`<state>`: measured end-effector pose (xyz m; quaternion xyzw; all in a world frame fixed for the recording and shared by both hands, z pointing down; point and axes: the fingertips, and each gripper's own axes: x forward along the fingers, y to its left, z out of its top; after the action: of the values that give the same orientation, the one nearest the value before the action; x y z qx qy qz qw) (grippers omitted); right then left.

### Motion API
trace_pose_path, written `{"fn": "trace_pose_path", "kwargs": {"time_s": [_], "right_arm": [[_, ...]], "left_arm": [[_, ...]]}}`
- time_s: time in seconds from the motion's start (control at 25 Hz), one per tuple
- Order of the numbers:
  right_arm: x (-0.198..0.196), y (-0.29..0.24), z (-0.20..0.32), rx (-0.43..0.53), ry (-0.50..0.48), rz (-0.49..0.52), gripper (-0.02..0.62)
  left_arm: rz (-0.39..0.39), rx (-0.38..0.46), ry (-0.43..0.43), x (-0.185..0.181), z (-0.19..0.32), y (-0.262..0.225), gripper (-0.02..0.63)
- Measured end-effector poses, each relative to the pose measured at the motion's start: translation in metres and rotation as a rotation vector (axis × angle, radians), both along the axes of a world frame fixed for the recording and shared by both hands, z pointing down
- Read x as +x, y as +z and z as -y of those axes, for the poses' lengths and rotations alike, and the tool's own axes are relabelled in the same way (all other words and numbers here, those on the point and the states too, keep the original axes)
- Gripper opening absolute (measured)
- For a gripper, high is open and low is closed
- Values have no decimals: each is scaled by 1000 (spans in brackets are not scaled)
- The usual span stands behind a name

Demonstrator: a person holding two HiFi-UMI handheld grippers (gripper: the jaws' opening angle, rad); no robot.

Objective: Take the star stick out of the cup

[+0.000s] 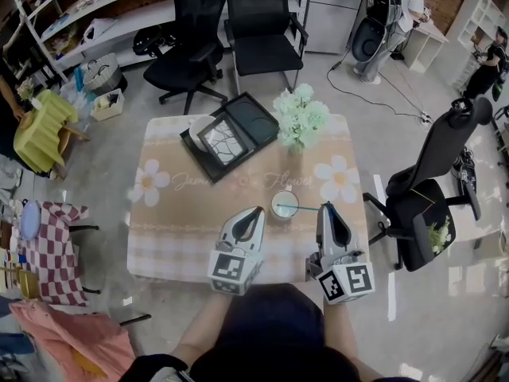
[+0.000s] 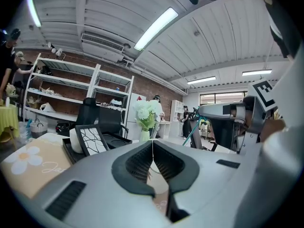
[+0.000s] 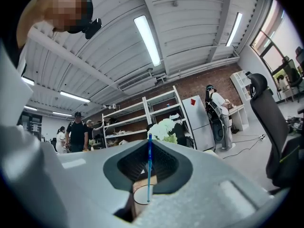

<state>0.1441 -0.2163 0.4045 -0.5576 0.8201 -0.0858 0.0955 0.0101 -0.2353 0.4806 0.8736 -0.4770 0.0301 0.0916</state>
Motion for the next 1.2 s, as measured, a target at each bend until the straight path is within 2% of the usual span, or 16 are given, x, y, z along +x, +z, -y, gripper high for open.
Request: {"fn": "trace_pose_path", "kwargs": {"time_s": [0.48,0.76,0.96,1.2], "right_arm": [[13,-40,-16,69,34,24,14],[36,-62,-20,103,81,118,14],[48,-66,-22,135,143,115,14],[56,-53,-18,116,202,97,14]], "left_arm": [[-12,-16,31,9,1,3,11],[-8,-25,36,13,3,4,11],[-14,-23,35,13,4,4,11],[-14,-30,24,10,3,5,11]]}}
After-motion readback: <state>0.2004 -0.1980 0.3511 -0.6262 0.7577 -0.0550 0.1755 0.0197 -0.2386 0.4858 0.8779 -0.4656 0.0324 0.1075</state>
